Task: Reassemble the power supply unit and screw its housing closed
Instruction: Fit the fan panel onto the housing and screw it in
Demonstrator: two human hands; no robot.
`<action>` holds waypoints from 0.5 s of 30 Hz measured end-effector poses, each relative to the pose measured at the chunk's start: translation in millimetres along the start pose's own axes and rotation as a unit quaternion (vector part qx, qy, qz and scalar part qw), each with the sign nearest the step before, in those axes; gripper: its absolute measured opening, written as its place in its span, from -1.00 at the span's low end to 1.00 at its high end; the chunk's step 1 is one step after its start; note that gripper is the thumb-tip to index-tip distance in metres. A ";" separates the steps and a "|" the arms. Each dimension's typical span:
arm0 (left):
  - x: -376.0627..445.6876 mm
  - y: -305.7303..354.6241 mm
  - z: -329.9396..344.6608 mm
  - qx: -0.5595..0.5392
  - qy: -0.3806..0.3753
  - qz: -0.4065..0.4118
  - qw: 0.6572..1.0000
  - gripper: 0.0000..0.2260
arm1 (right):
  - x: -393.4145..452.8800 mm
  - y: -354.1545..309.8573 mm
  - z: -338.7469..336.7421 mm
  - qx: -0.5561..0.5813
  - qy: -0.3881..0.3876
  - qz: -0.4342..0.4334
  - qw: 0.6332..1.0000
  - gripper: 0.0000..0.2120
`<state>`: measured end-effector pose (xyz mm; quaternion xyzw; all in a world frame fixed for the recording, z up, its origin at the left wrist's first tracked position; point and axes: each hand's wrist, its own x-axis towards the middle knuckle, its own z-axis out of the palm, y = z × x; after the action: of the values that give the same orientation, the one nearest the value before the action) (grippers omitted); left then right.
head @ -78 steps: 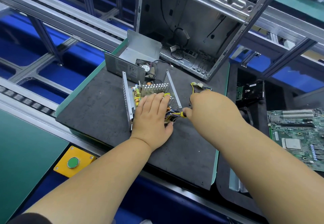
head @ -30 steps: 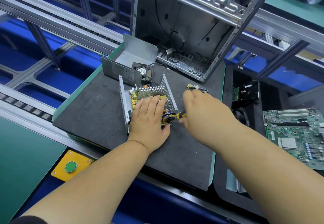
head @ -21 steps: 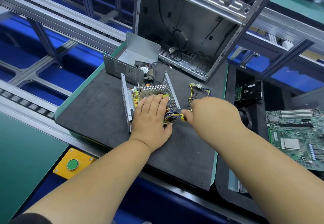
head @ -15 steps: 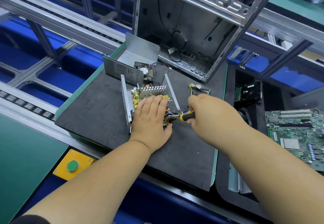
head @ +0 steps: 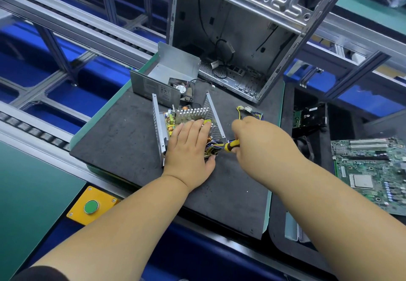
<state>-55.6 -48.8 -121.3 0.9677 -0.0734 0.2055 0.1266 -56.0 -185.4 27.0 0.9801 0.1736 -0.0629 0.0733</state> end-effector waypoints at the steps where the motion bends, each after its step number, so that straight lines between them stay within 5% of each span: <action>1: 0.0 0.0 0.4 -0.001 0.000 0.000 1.000 -0.29 | 0.1 -0.3 0.5 -0.007 0.007 0.004 1.000 -0.74; 11: 0.2 -0.1 1.1 -0.007 0.007 0.000 1.000 -0.30 | 6.6 -8.0 10.1 -0.041 -0.031 0.064 0.997 -0.77; 15: 0.4 0.1 -0.5 -0.004 0.003 0.002 1.000 -0.30 | 4.0 0.8 3.7 0.001 -0.031 0.020 0.999 -0.69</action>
<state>-55.5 -48.7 -120.7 0.9665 -0.0753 0.2083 0.1299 -52.4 -185.5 22.9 0.9809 0.1518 -0.0921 0.0791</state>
